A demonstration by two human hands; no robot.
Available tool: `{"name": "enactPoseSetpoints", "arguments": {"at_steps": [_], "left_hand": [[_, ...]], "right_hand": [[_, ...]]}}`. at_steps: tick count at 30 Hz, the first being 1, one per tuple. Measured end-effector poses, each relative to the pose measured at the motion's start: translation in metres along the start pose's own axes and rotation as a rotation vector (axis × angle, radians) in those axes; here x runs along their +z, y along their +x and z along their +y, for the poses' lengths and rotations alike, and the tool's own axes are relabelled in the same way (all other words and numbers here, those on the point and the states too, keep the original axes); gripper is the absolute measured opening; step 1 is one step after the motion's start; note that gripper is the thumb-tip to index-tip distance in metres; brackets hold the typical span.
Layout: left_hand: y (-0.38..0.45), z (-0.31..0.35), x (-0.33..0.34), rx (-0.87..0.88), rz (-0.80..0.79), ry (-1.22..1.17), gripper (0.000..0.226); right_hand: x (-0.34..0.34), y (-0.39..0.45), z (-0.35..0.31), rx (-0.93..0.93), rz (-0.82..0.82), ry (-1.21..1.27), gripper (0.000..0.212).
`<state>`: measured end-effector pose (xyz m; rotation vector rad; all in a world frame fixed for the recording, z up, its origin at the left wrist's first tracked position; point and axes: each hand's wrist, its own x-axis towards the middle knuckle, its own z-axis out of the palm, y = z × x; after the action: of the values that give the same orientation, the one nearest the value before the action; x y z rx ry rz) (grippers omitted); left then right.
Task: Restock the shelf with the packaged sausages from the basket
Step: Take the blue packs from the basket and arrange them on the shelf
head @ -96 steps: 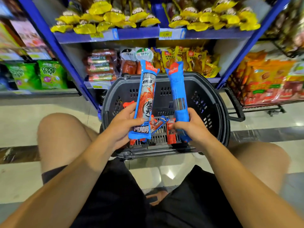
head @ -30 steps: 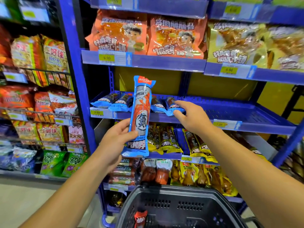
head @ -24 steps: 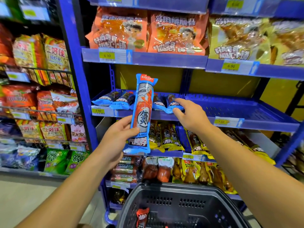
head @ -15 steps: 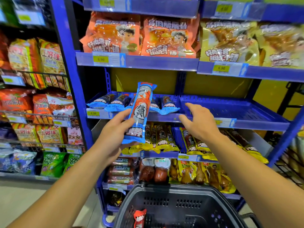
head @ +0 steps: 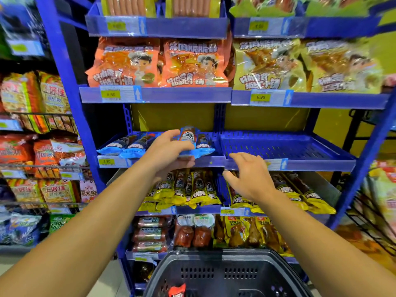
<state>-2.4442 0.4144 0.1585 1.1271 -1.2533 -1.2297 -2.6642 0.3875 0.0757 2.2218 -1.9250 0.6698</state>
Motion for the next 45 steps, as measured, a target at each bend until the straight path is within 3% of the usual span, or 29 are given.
{"name": "enactPoseSetpoints", "arguments": {"at_steps": [2, 7, 9, 13, 18, 25, 29, 36, 45], "left_hand": [[0.003, 0.003, 0.004, -0.013, 0.008, -0.009, 0.062], [-0.002, 0.001, -0.003, 0.029, -0.041, 0.112, 0.061], [-0.010, -0.002, -0.010, 0.112, -0.090, 0.242, 0.057], [-0.011, -0.006, -0.023, 0.345, -0.075, 0.795, 0.054], [0.005, -0.013, -0.026, 0.453, 0.065, 0.964, 0.033], [0.031, -0.022, -0.022, 0.622, 0.266, 0.995, 0.033], [0.048, -0.033, -0.014, 0.594, 0.252, 1.049, 0.046], [0.060, -0.039, -0.014, 0.573, 0.229, 1.100, 0.044], [0.055, -0.052, -0.020, 0.560, 0.340, 0.947, 0.043]], "right_hand": [[-0.001, 0.001, 0.000, -0.008, 0.004, 0.020, 0.062], [-0.004, 0.001, 0.002, -0.022, 0.013, 0.046, 0.061], [-0.003, 0.002, 0.002, -0.025, 0.014, 0.042, 0.061], [-0.001, 0.004, 0.000, -0.016, 0.008, 0.038, 0.061], [0.000, 0.004, -0.002, -0.010, 0.011, 0.039, 0.061], [-0.004, 0.003, 0.002, -0.017, -0.005, 0.036, 0.061], [-0.006, 0.002, 0.000, -0.015, -0.013, 0.019, 0.061], [-0.003, 0.003, 0.001, -0.022, -0.015, -0.008, 0.060], [0.002, 0.007, -0.002, -0.016, -0.003, -0.032, 0.060]]}}
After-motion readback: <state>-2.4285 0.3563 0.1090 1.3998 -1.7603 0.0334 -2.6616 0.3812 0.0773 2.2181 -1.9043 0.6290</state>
